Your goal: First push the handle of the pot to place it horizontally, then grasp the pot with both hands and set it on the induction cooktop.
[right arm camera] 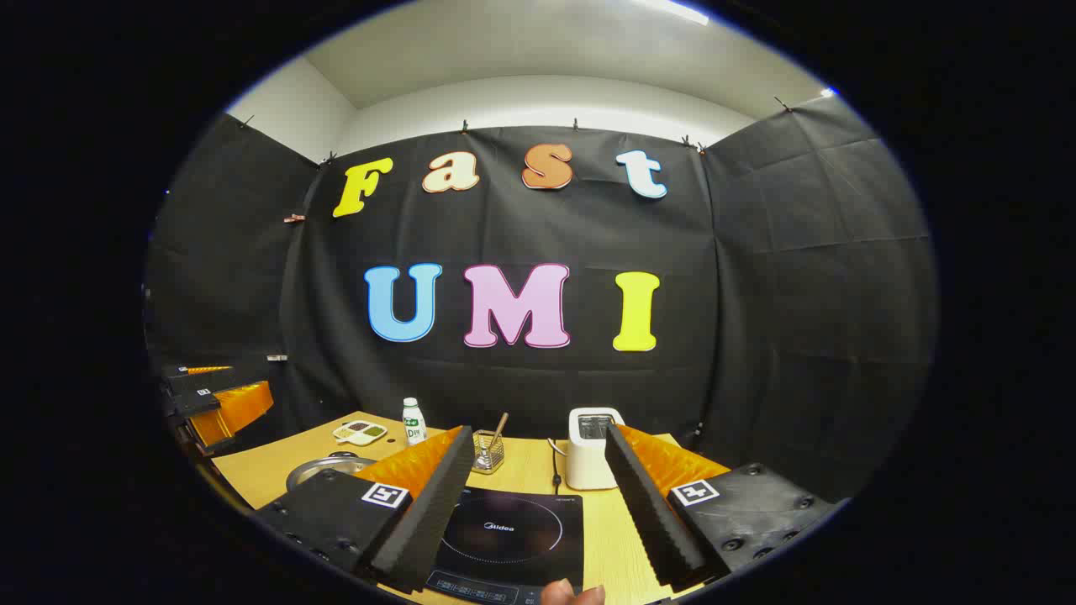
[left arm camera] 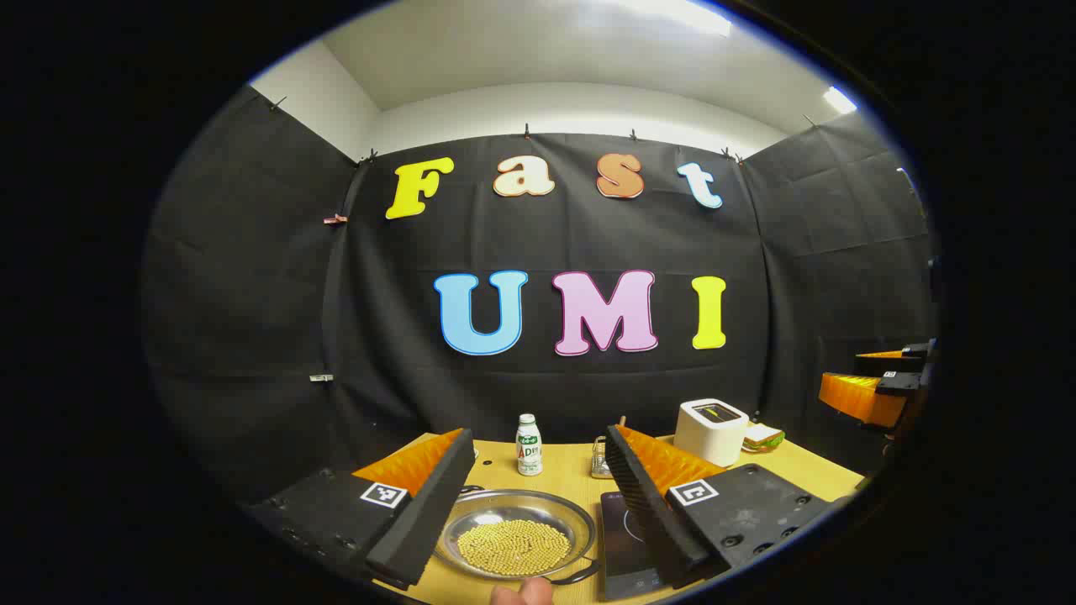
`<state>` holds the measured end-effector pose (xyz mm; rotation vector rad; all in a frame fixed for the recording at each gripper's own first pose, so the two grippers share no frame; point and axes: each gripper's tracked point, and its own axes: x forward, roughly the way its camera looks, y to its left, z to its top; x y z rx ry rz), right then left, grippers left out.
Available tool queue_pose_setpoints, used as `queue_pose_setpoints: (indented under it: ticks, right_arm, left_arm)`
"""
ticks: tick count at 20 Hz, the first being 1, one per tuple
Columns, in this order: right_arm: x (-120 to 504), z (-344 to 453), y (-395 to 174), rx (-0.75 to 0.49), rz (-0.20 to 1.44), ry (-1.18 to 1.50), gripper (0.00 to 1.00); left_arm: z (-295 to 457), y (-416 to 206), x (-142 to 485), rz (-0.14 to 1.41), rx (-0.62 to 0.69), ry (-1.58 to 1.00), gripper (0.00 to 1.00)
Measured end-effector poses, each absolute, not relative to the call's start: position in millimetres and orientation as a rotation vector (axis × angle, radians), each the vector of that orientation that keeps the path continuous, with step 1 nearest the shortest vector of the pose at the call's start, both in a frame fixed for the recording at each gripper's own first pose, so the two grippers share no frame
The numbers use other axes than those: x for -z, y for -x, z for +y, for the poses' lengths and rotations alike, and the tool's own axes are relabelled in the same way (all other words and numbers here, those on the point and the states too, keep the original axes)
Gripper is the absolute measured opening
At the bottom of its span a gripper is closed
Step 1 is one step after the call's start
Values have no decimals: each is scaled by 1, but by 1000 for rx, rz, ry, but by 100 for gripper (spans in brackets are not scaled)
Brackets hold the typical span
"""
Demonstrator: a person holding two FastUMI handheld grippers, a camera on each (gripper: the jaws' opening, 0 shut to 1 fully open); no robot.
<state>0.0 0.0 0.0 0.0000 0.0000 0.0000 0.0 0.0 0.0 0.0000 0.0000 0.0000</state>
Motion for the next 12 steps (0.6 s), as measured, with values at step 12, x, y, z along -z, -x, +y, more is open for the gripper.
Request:
queue_pose_setpoints:
  ticks: [12]
  right_arm:
    - [0,-4,-2,14,-19,21,97]
  left_arm:
    - [-4,-2,2,-5,9,7,97]
